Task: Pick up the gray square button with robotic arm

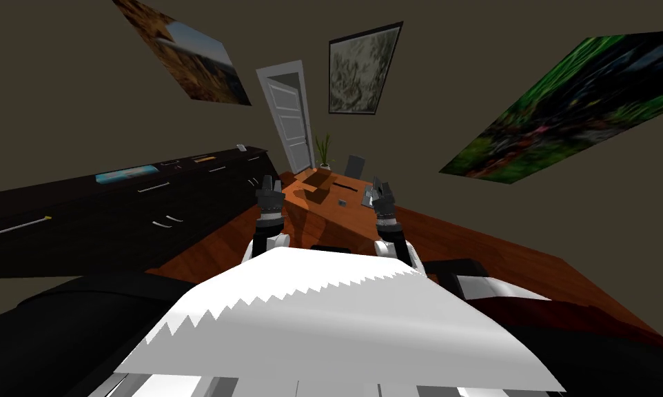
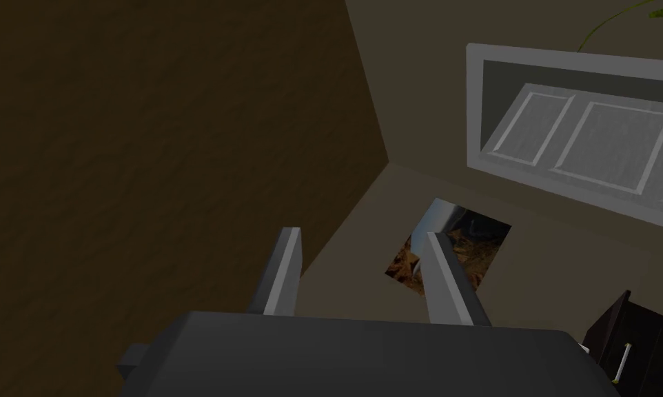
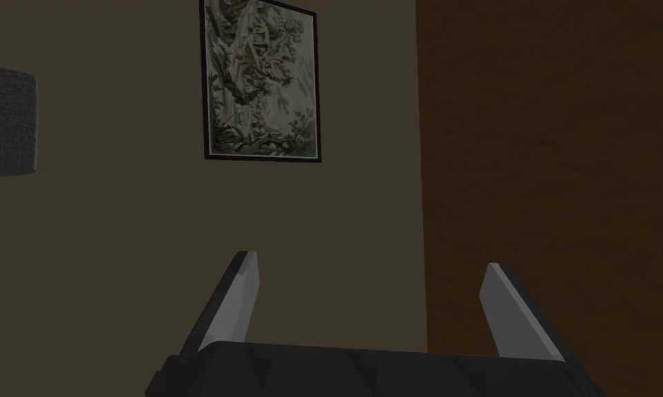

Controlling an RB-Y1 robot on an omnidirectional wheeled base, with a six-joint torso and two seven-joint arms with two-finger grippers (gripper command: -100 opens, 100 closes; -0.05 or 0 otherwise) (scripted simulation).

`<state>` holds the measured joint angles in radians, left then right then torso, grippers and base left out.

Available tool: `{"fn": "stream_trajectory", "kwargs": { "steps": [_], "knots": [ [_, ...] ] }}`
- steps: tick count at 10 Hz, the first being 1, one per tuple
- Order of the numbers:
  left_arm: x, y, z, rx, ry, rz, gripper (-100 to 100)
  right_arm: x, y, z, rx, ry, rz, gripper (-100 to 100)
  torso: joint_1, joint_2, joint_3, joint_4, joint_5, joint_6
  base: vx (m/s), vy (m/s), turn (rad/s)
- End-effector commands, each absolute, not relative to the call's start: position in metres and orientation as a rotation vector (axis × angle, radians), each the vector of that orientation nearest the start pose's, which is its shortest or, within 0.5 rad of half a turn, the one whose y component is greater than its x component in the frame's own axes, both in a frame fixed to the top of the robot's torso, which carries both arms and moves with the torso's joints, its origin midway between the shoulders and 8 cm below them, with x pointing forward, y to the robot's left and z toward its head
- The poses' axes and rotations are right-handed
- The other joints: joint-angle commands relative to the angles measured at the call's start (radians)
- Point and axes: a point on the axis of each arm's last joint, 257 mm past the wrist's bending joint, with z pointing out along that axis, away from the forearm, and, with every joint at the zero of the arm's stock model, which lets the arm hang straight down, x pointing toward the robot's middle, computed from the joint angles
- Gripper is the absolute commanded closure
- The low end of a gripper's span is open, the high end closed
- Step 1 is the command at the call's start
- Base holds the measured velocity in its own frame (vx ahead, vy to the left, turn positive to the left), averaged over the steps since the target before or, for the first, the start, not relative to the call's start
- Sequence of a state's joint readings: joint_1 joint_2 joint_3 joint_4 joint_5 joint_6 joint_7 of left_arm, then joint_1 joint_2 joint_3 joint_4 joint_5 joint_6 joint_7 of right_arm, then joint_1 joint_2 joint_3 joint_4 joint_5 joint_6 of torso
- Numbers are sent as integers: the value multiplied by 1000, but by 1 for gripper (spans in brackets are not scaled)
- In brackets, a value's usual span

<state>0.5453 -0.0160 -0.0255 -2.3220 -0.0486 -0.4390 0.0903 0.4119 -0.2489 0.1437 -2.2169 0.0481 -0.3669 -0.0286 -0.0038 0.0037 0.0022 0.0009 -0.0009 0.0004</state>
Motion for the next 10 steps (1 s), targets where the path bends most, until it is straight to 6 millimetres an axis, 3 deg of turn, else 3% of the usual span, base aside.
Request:
{"fn": "stream_trajectory", "kwargs": {
  "steps": [1,2,3,6,8,9,10],
  "knots": [
    [344,273,17,-728,642,-1349,0,392,-181,-37,524,1037,1406,-100,0,0,0,0,0,0,-53,-38,136],
    [344,273,17,-728,642,-1349,0,393,-181,-39,527,1040,1404,-100,1,0,0,0,0,-1,-34,-29,63],
    [344,273,17,-728,642,-1349,0,396,-166,-54,489,1103,1406,-100,1,-2,-1,0,0,0,-35,-28,121],
    [344,273,17,-728,642,-1349,0,401,-154,-79,462,1183,1396,-100,2,-2,-1,0,0,-1,-37,-22,112],
    [344,273,17,-728,642,-1349,0,401,-129,-112,378,1304,1389,-100,1,-2,-1,0,0,-1,-52,-39,217],
    [344,273,17,-728,642,-1349,0,404,-133,-127,386,1336,1370,-100,0,-1,-1,0,0,0,-46,-34,85],
    [344,273,17,-728,642,-1349,0,401,-121,-141,330,1393,1365,-100,1,-1,-1,0,0,0,-42,-23,170]
  ]
}}
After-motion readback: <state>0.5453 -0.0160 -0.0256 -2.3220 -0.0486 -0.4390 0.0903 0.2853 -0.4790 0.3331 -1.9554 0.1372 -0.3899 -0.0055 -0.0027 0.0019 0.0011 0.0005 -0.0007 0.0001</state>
